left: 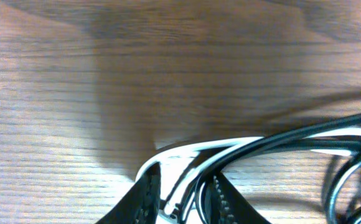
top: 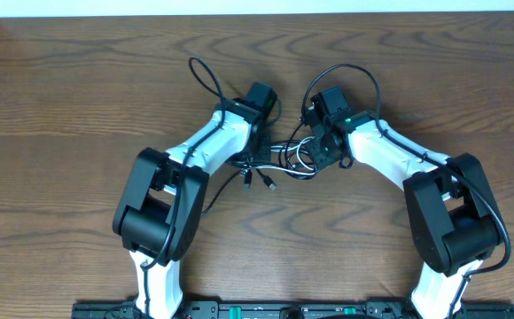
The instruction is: Untangle cables
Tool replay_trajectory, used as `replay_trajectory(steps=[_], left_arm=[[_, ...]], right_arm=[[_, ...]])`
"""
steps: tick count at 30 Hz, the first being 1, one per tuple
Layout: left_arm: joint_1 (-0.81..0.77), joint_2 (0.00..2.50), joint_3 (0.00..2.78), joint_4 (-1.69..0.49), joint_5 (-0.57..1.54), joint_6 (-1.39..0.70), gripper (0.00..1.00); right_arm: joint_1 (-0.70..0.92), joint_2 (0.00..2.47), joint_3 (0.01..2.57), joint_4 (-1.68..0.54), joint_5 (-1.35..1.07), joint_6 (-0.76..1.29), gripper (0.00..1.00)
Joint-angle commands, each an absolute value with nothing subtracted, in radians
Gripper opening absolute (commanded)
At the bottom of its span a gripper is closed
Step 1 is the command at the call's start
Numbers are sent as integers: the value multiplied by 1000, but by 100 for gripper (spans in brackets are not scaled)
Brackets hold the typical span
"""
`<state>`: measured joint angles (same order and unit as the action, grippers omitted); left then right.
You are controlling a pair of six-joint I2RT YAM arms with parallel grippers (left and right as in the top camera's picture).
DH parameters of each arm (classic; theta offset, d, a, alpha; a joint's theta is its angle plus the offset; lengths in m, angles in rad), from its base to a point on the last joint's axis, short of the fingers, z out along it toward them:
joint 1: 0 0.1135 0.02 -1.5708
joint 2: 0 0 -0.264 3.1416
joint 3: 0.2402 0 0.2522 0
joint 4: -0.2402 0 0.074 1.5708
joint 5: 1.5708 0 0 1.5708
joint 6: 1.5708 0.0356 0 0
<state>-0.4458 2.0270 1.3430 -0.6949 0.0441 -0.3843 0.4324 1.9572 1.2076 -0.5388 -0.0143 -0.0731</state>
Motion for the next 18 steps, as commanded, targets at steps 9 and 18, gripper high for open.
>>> replay_trajectory(steps=[9,18], left_arm=[[-369,2034,1319,-717,-38,-329,35],[-369,1975,1414,-744,-38,-299,45]], right_arm=[[421,1982,1163,-532,94,-64,49],[417,1956,1203,-513,-168,-38,35]])
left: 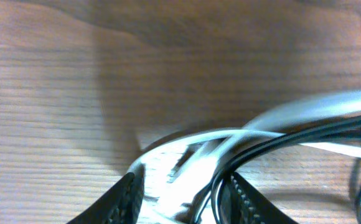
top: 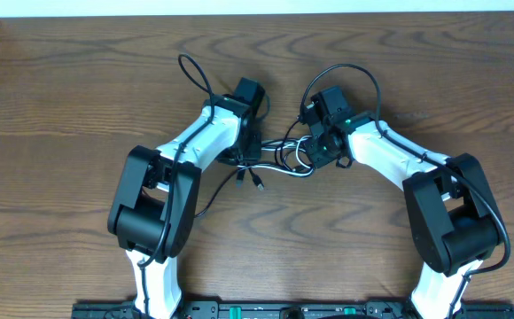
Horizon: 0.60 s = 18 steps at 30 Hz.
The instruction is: Untangle cables
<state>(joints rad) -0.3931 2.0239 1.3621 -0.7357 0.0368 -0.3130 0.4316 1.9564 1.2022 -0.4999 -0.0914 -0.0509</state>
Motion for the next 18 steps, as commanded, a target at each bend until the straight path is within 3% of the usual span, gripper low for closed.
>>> replay_trajectory(steps=[1,4,9,14,18], left_arm=[[-369,1961,1424,-744,-38,-300,46],[-369,1901,1446,-743,-38,-300,47],[-369,1807,1446,-752,-30,-310,47],[-372,1784,1445,-765,127,-319,46],[-376,1784,1424,-767,202,-319,33]], right_arm=[[416,1948,1210,-513,-182,-38,35],[409,1915,1232,-524,-211,-38,36],[395,1846,1247,-534,-254,-38,47],[392,1814,1247,-555,-254,-37,48],[392,1814,1247,-595,-260,-1,45]])
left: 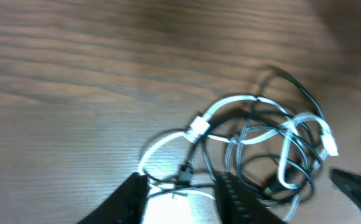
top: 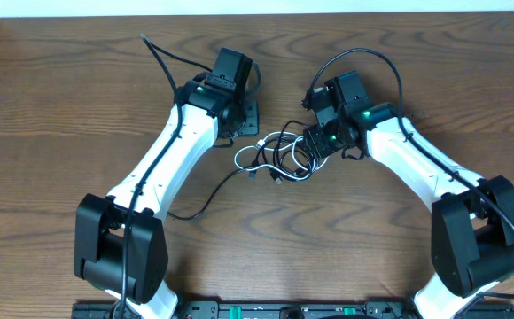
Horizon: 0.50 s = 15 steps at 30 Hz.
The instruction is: Untangle cables
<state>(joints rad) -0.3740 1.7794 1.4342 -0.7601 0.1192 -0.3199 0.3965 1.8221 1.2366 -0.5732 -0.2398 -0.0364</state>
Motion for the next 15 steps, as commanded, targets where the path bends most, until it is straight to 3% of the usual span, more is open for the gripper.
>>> replay_trajectory(steps=[1,4,5,9,15], left_arm=[[-378,1784,1417,-767,202,-319,30],[-387,1786,1398,-767,202,-319,19],[-390,1787,1394,-767,202,-319,8],[-410,1794,1377,-762,202,-319,8],[-432,1794,1356,-754,201,-319,8]], right_arm=[[392,1814,1247,-605,-276,6,43],[392,1814,1247,-629,-366,7,36],[392,1814,1247,-638,-390,7,32],[396,1816,1247,-674,-397,3,17],[401,1835,1240,-673,-384,3,16]])
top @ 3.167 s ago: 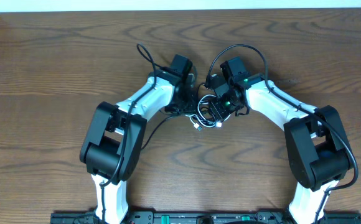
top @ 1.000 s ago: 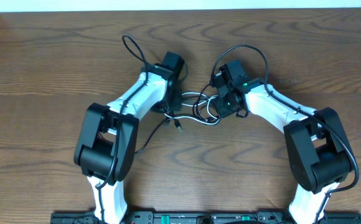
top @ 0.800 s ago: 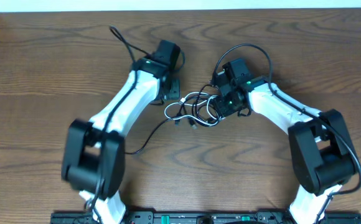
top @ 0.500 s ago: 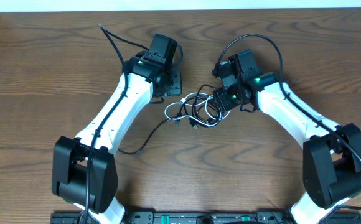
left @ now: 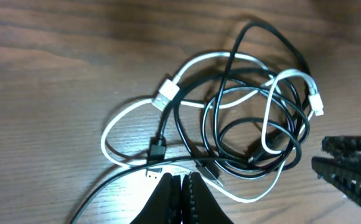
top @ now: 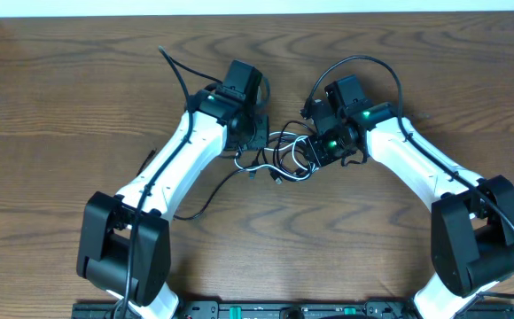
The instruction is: Untangle cables
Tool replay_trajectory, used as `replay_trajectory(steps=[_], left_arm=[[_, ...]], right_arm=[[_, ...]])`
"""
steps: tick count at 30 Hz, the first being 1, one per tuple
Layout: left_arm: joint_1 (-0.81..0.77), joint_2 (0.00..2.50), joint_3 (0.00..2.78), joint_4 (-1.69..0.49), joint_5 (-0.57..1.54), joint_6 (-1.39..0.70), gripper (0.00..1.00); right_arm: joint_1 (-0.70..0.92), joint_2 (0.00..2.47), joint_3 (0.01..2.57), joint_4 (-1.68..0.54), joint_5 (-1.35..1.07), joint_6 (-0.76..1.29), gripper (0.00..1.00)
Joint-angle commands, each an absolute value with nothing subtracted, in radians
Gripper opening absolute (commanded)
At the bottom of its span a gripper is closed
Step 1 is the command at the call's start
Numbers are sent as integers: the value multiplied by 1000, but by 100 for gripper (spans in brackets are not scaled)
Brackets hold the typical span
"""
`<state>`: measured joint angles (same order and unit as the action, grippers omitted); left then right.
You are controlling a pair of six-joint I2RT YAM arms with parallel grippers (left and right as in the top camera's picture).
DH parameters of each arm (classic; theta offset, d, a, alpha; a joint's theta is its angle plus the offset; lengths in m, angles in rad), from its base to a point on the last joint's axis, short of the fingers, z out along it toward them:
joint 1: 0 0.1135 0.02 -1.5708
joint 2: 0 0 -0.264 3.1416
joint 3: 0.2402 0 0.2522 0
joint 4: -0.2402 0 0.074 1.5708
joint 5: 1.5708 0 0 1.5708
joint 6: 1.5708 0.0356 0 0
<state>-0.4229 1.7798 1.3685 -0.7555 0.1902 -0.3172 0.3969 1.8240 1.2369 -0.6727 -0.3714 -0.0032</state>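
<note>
A knot of black and white cables lies on the wooden table between both arms. In the left wrist view the tangle fills the middle, with a white USB plug and a black plug at its left. One black cable runs off to the lower left. My left gripper is shut with nothing in it, just short of the tangle's near edge. My right gripper is at the tangle's right edge with a narrow gap between its fingers, clear of the cables.
The loose black cable trails across the table toward the left arm's base. A cardboard edge shows at the far left. Both arms flank the tangle closely.
My left gripper's fingers were apart by a white cable; now they are shut and hold nothing. It sits closer over the tangle. The right gripper's fingers have come nearer together.
At first my left gripper was low on the table with black and white cables between its fingers, the right gripper at the other side. Then both arms stood farther back and higher, the tangle lying loose. Now the left gripper is shut and empty beside it.
</note>
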Motion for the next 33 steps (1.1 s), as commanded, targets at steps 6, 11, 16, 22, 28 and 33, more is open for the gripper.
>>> replay_trajectory(steps=[6,11,16,22,28,33], left_arm=[[-435,1794,1349,-754,202,-319,8],[-439,1794,1349,-754,202,-319,8],[-460,1794,1349,-738,202,-319,16],[-497,1794,1349,-717,202,-319,22],[-530,1794,1349,-705,199,-319,27],[-532,1794,1349,-714,137,-319,28]], right_arm=[[401,1863,1240,-664,-332,3,18],[401,1877,1240,-661,-331,3,19],[401,1891,1240,-640,-331,4,21],[401,1899,1240,-639,-331,3,21],[403,1899,1240,-640,-336,7,9],[409,1899,1240,-644,-362,7,7]])
